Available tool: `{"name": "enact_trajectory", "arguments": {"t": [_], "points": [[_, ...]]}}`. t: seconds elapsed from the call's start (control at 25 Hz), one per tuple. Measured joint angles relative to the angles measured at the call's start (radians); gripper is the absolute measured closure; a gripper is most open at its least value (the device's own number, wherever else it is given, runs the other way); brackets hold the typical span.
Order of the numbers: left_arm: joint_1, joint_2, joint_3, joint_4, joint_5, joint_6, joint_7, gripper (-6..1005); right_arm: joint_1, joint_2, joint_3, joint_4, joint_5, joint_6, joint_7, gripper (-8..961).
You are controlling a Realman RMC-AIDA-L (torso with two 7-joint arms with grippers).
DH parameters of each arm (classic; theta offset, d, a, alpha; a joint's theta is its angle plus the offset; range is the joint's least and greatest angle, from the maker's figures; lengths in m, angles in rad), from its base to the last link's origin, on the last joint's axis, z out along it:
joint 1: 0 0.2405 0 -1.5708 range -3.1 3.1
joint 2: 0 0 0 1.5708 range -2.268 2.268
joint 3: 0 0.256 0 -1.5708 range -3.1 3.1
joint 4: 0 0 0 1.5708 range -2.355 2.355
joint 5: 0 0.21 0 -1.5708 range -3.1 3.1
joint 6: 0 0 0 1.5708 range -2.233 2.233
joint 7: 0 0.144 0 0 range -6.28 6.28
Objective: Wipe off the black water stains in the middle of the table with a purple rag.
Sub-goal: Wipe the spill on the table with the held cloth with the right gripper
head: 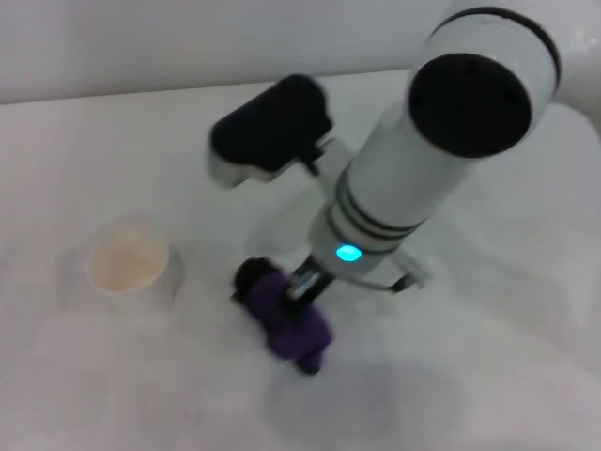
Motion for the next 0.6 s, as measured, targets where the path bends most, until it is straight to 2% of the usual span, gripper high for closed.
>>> {"name": "enact_trajectory", "arguments": {"t": [0.16,0.28,0.44,0.6], "points": [[-0.003,0.000,0.000,-0.002,0.003,0.003,-0.001,123,-0.038,-0.002,0.053,0.009,-0.134,0.074,0.030,861],[-0.005,0.000,0.000,-0.009,0.007,0.003,-0.002,123,-0.067,-0.003,0.068,0.009,-0.146,0.079,0.021,861],[-0.006,-0.006,0.000,-0.012,0.005,0.004,-0.001,123,-0.080,0.001,0.027,-0.008,-0.006,0.022,-0.033,861],[-0.006,-0.008,0.000,-0.011,0.003,0.005,-0.001,123,-0.064,0.001,-0.073,-0.013,0.146,-0.039,-0.046,863]]}}
